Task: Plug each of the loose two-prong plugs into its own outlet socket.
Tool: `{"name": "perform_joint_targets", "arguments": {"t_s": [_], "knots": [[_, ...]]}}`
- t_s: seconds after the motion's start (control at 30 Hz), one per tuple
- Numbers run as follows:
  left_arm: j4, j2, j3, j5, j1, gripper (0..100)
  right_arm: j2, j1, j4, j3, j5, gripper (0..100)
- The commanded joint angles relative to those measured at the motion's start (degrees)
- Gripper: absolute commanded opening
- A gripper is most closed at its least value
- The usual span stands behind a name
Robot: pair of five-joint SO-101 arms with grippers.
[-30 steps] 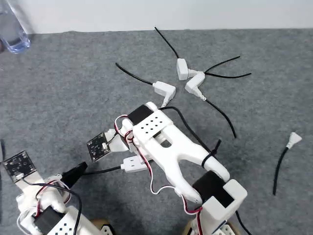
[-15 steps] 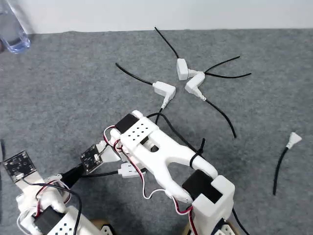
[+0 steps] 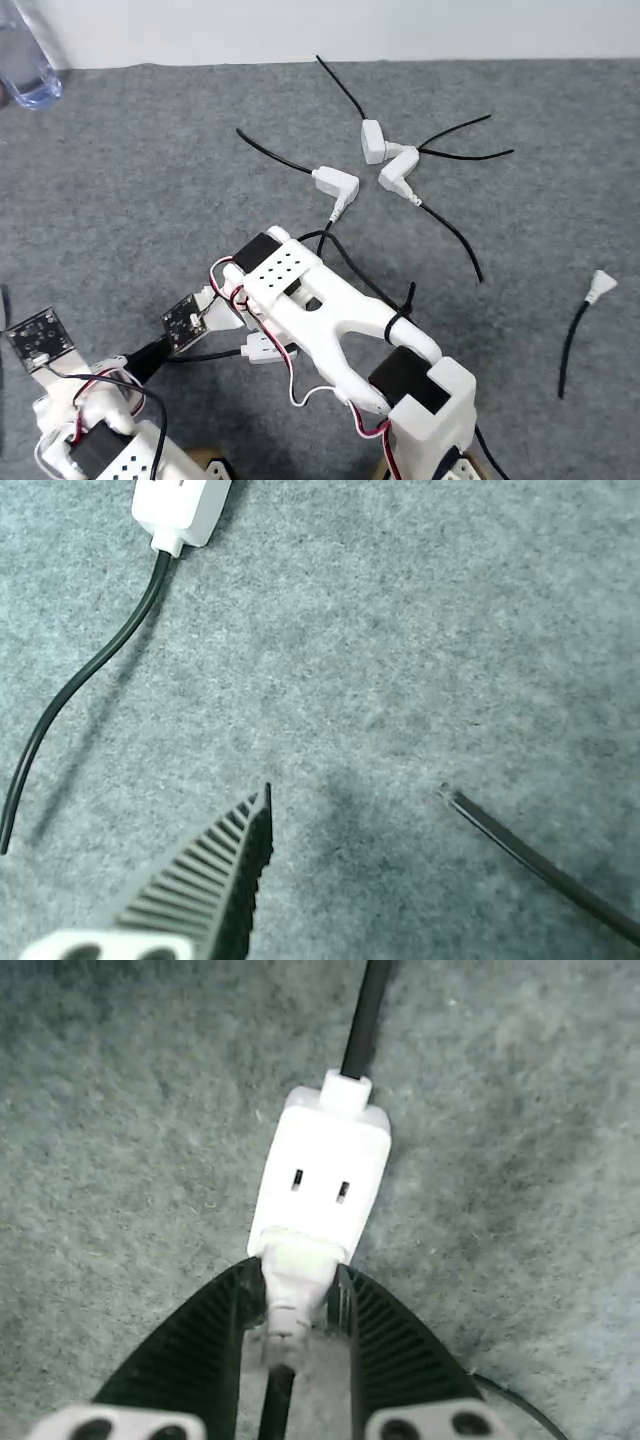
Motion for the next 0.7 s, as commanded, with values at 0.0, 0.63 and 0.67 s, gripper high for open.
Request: {"name": "perform_joint_targets", "arguments": {"t_s": [0.0,0.63,0.67], "knots": [[0.0,-0.5,-0.6,-0.4,-0.4,65,5.2,-2.0,-2.4,2.1,-0.7,0.9],[-0.1,-0.5,-0.6,-0.4,-0.4,65,3.7,-2.2,1.2,2.2,-4.5,26.0],[-0.1,-0.5,-0.6,-0.4,-0.4,65,2.8,-2.3,1.6,2.2,-4.5,28.4]]}}
